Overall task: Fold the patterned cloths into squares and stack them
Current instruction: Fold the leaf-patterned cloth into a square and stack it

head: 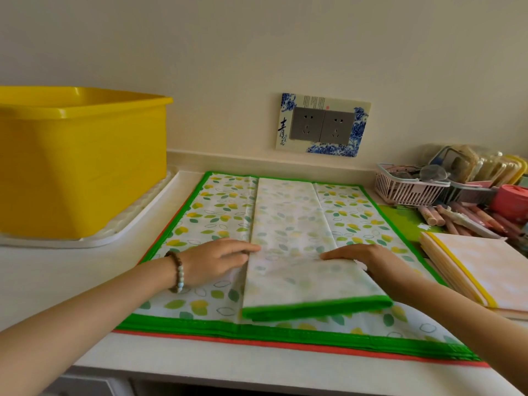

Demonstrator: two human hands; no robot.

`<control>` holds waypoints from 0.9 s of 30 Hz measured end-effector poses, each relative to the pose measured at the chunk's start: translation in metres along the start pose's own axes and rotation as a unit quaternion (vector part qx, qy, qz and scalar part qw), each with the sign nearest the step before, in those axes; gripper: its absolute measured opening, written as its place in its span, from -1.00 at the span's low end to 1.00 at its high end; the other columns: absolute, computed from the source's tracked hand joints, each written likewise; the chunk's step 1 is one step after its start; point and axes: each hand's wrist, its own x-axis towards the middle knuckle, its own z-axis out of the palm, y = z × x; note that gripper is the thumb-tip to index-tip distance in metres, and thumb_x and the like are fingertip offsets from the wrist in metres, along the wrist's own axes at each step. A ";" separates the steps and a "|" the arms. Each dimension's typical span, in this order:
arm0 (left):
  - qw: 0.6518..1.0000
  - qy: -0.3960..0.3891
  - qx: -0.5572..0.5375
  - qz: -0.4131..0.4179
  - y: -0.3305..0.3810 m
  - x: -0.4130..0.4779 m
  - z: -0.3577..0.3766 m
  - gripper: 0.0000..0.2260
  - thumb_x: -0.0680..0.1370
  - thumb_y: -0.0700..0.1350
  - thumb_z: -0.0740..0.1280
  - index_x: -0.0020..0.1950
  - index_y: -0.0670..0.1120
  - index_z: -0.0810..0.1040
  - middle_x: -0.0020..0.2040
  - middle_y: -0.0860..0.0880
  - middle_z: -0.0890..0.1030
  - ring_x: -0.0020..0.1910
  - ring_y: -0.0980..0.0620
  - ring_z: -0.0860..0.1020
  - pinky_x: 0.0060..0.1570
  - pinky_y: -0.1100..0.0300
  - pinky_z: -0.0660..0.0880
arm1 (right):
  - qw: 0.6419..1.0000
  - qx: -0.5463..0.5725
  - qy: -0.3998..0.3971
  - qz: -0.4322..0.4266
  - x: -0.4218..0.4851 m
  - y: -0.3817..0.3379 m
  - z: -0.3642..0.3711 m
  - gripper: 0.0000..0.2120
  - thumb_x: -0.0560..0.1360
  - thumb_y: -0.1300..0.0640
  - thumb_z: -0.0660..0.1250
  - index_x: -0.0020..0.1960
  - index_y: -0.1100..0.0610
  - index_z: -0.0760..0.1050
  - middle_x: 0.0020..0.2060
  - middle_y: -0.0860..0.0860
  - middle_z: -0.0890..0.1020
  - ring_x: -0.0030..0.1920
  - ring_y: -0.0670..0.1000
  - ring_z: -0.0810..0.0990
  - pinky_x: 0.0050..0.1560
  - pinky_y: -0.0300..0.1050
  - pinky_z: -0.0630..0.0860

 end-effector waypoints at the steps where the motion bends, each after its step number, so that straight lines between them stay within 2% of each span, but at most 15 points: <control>1: 1.000 0.008 -0.027 -0.001 -0.002 0.002 -0.002 -0.67 0.59 0.09 0.15 0.36 0.18 0.35 0.36 0.17 0.38 0.33 0.25 0.31 0.34 0.26 0.25 | 1.000 0.028 0.003 0.014 0.003 -0.001 -0.001 -0.62 0.47 0.21 0.37 0.17 -0.19 0.52 0.08 -0.31 0.54 0.05 -0.37 0.49 0.11 -0.37 0.44; 2: 0.999 0.016 -0.032 0.002 -0.003 0.004 -0.004 -0.68 0.56 0.02 0.18 0.31 0.18 0.38 0.31 0.17 0.43 0.29 0.25 0.36 0.30 0.28 0.29 | 0.998 0.061 0.009 0.028 0.006 -0.001 -0.001 -0.64 0.47 0.25 0.37 0.09 -0.19 0.52 0.01 -0.31 0.57 -0.02 -0.40 0.51 0.02 -0.42 0.45; 4: 0.999 0.035 -0.008 0.004 -0.002 0.010 -0.007 -0.75 0.54 -0.03 0.29 0.19 0.20 0.45 0.17 0.22 0.49 0.15 0.31 0.43 0.17 0.37 0.35 | 0.987 0.141 0.037 0.069 0.013 -0.002 0.001 -0.76 0.51 0.25 0.32 -0.03 -0.10 0.53 -0.15 -0.25 0.60 -0.17 -0.29 0.57 -0.14 -0.41 0.47; 7: 0.995 0.097 0.007 -0.002 0.002 0.025 -0.006 -0.82 0.49 0.00 0.38 0.07 0.04 0.55 -0.07 0.21 0.55 -0.10 0.34 0.49 -0.09 0.38 0.39 | 0.962 0.216 0.073 0.147 0.028 -0.004 0.002 -0.86 0.55 0.17 0.25 0.04 0.08 0.56 -0.18 -0.13 0.61 -0.28 -0.19 0.57 -0.30 -0.40 0.50; 9: 0.990 0.134 -0.027 -0.033 0.002 0.037 -0.004 -0.71 0.47 0.06 0.39 0.12 -0.03 0.52 -0.13 0.15 0.58 -0.24 0.28 0.52 -0.20 0.37 0.42 | 0.948 0.251 0.074 0.181 0.036 -0.003 0.002 -0.85 0.54 0.12 0.28 0.08 0.09 0.54 -0.19 -0.12 0.63 -0.35 -0.22 0.58 -0.37 -0.36 0.51; 12: 0.981 0.159 -0.077 -0.075 0.004 0.047 -0.001 -0.62 0.47 0.03 0.41 0.21 -0.07 0.45 -0.21 0.05 0.61 -0.42 0.22 0.49 -0.38 0.37 0.41 | 0.915 0.312 0.084 0.243 0.045 0.001 0.005 -0.77 0.48 0.02 0.36 0.10 0.05 0.50 -0.23 -0.04 0.68 -0.38 -0.05 0.58 -0.40 -0.21 0.53; 14: 0.979 0.159 -0.087 -0.088 0.005 0.052 0.001 -0.52 0.47 0.00 0.41 0.33 -0.08 0.37 -0.23 -0.01 0.62 -0.45 0.18 0.47 -0.41 0.32 0.39 | 0.902 0.306 0.093 0.288 0.050 0.004 0.008 -0.70 0.43 -0.03 0.41 0.09 0.04 0.46 -0.24 0.01 0.68 -0.43 -0.02 0.54 -0.43 -0.19 0.50; 16: 0.977 0.162 -0.084 -0.107 0.006 0.054 0.002 -0.41 0.46 0.01 0.42 0.42 -0.07 0.26 -0.19 -0.05 0.64 -0.43 0.15 0.47 -0.37 0.29 0.40 | 0.898 0.286 0.105 0.317 0.053 0.006 0.011 -0.65 0.41 -0.03 0.43 0.10 0.05 0.42 -0.25 0.00 0.64 -0.45 -0.03 0.52 -0.45 -0.20 0.46; 18: 0.977 0.165 -0.061 -0.123 0.007 0.055 0.002 -0.37 0.46 0.03 0.41 0.44 -0.06 0.23 -0.18 -0.04 0.62 -0.36 0.12 0.50 -0.28 0.24 0.46 | 0.908 0.237 0.117 0.325 0.055 0.005 0.012 -0.63 0.43 -0.04 0.42 0.15 0.04 0.39 -0.17 -0.03 0.59 -0.39 -0.03 0.54 -0.40 -0.18 0.47; 20: 0.979 0.167 0.016 -0.118 0.010 0.052 0.003 -0.42 0.50 0.07 0.35 0.44 -0.04 0.22 -0.09 0.00 0.58 -0.18 0.09 0.52 -0.14 0.21 0.49 | 0.934 0.143 0.128 0.300 0.052 0.001 0.014 -0.62 0.48 -0.06 0.34 0.24 0.02 0.38 -0.02 -0.03 0.55 -0.23 -0.06 0.55 -0.24 -0.17 0.50; 21: 0.980 0.161 0.066 -0.100 0.013 0.049 0.003 -0.45 0.53 0.09 0.29 0.45 -0.03 0.20 0.04 0.00 0.54 -0.03 0.08 0.51 -0.03 0.19 0.48 | 0.950 0.102 0.130 0.264 0.048 -0.003 0.016 -0.62 0.51 -0.06 0.30 0.28 0.00 0.37 0.09 -0.02 0.53 -0.12 -0.07 0.55 -0.12 -0.17 0.51; 22: 0.980 0.147 0.111 -0.071 0.016 0.045 0.005 -0.48 0.57 0.10 0.22 0.48 -0.01 0.17 0.22 0.00 0.45 0.17 0.05 0.44 0.14 0.15 0.44 | 0.965 0.075 0.124 0.217 0.044 -0.010 0.017 -0.62 0.53 -0.07 0.25 0.32 -0.01 0.36 0.20 -0.03 0.48 0.02 -0.07 0.53 0.03 -0.18 0.49; 24: 0.980 0.088 0.176 0.001 0.022 0.035 0.010 -0.52 0.62 0.11 0.05 0.53 0.06 0.07 0.50 0.06 0.14 0.47 0.05 0.10 0.44 0.09 0.13 | 0.988 0.044 0.075 0.128 0.032 -0.028 0.019 -0.57 0.56 -0.09 0.18 0.41 -0.06 0.30 0.37 -0.15 0.33 0.30 -0.13 0.37 0.30 -0.19 0.31; 25: 0.978 0.052 0.199 0.026 0.026 0.030 0.013 -0.53 0.63 0.12 -0.02 0.53 0.09 0.01 0.54 0.11 -0.01 0.51 0.09 -0.05 0.47 0.09 -0.04 | 0.994 0.027 0.038 0.096 0.027 -0.036 0.020 -0.53 0.57 -0.12 0.13 0.45 -0.09 0.23 0.41 -0.23 0.23 0.38 -0.19 0.23 0.39 -0.19 0.17; 27: 0.971 -0.003 0.234 0.039 0.030 0.024 0.021 -0.54 0.63 0.13 -0.12 0.53 0.12 -0.08 0.53 0.16 -0.16 0.50 0.15 -0.21 0.47 0.10 -0.22 | 0.997 0.002 -0.030 0.065 0.021 -0.046 0.026 -0.50 0.58 -0.16 0.02 0.50 -0.13 0.07 0.43 -0.31 0.06 0.43 -0.28 -0.01 0.45 -0.24 -0.09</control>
